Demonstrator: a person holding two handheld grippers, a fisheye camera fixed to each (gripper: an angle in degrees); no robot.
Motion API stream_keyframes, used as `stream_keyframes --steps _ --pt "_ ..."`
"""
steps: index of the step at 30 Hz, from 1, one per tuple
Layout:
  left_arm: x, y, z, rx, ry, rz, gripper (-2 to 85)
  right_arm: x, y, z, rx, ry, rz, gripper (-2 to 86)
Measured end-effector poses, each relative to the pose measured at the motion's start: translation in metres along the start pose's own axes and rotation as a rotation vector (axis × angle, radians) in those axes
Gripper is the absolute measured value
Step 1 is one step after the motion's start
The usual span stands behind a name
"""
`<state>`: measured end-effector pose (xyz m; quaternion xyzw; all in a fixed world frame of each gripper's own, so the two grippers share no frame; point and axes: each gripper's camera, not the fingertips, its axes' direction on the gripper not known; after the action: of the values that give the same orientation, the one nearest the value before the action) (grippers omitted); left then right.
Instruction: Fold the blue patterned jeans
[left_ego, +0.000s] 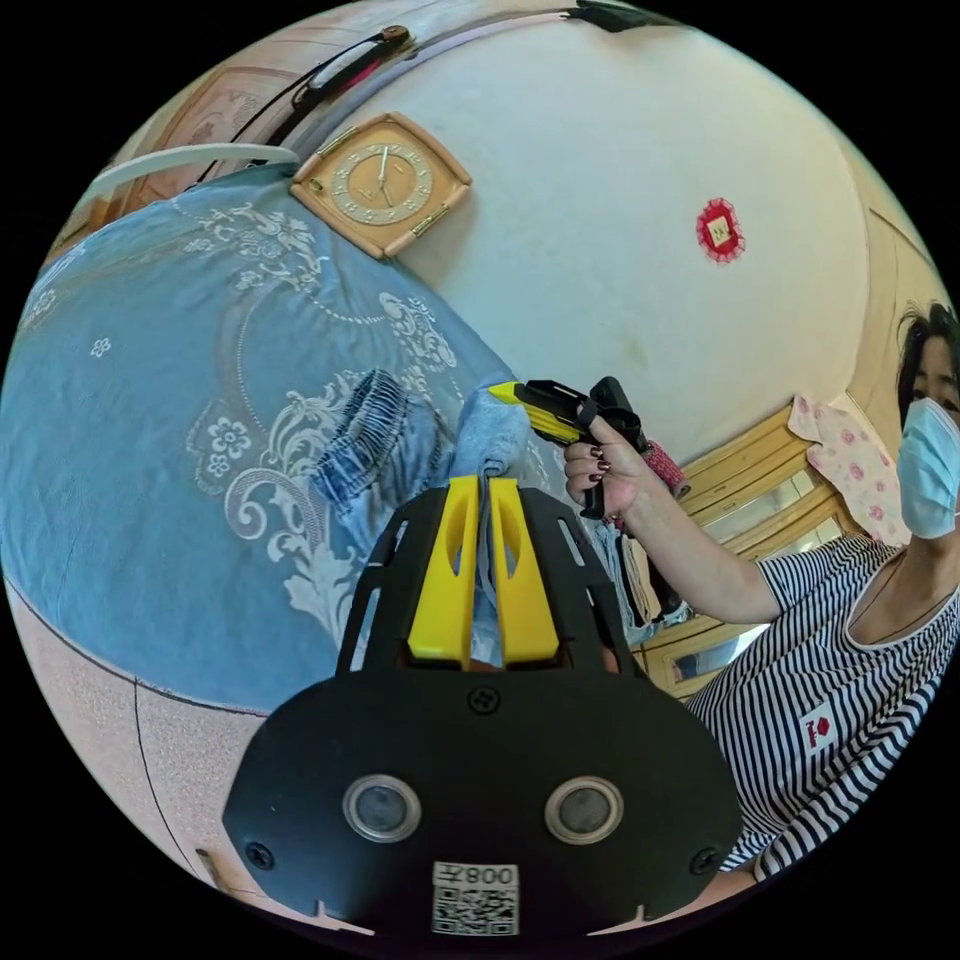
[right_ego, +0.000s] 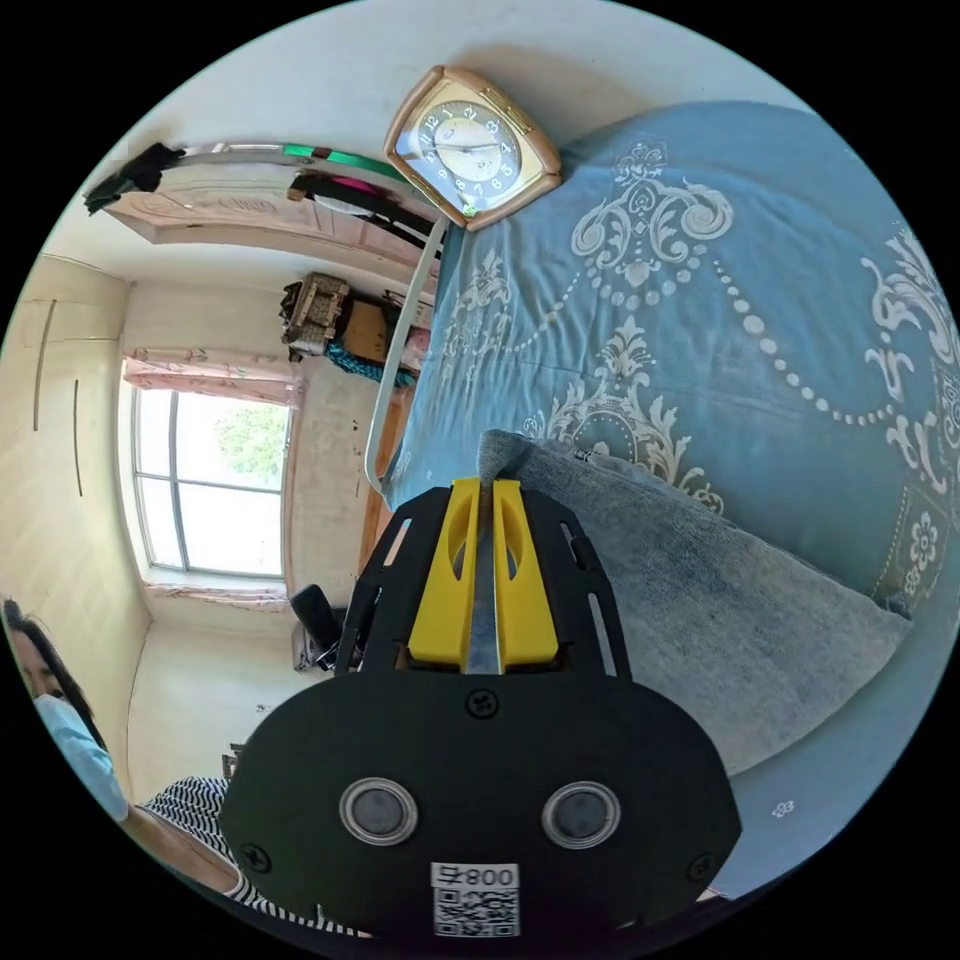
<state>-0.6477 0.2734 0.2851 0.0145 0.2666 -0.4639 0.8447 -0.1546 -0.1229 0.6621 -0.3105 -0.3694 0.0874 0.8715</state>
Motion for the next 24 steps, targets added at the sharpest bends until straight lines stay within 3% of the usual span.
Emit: stream_keyframes --steps 14,20,24 --pt "-0.096 0.018 -0.029 0.092 0.02 -0.206 1.9 -0.036 -0.063 0.11 -0.059 -0.001 -0.002 6.2" --pt "-0.078 0.042 -0.05 0.191 -0.093 -0.181 0.8 -0.062 -0.055 0.114 -0.019 -0.078 -0.121 3.7" --pt "-0.042 0.051 -0.055 0.275 -0.159 -0.086 0.3 -0.09 -0.044 0.126 -0.004 -0.029 -0.23 1.0"
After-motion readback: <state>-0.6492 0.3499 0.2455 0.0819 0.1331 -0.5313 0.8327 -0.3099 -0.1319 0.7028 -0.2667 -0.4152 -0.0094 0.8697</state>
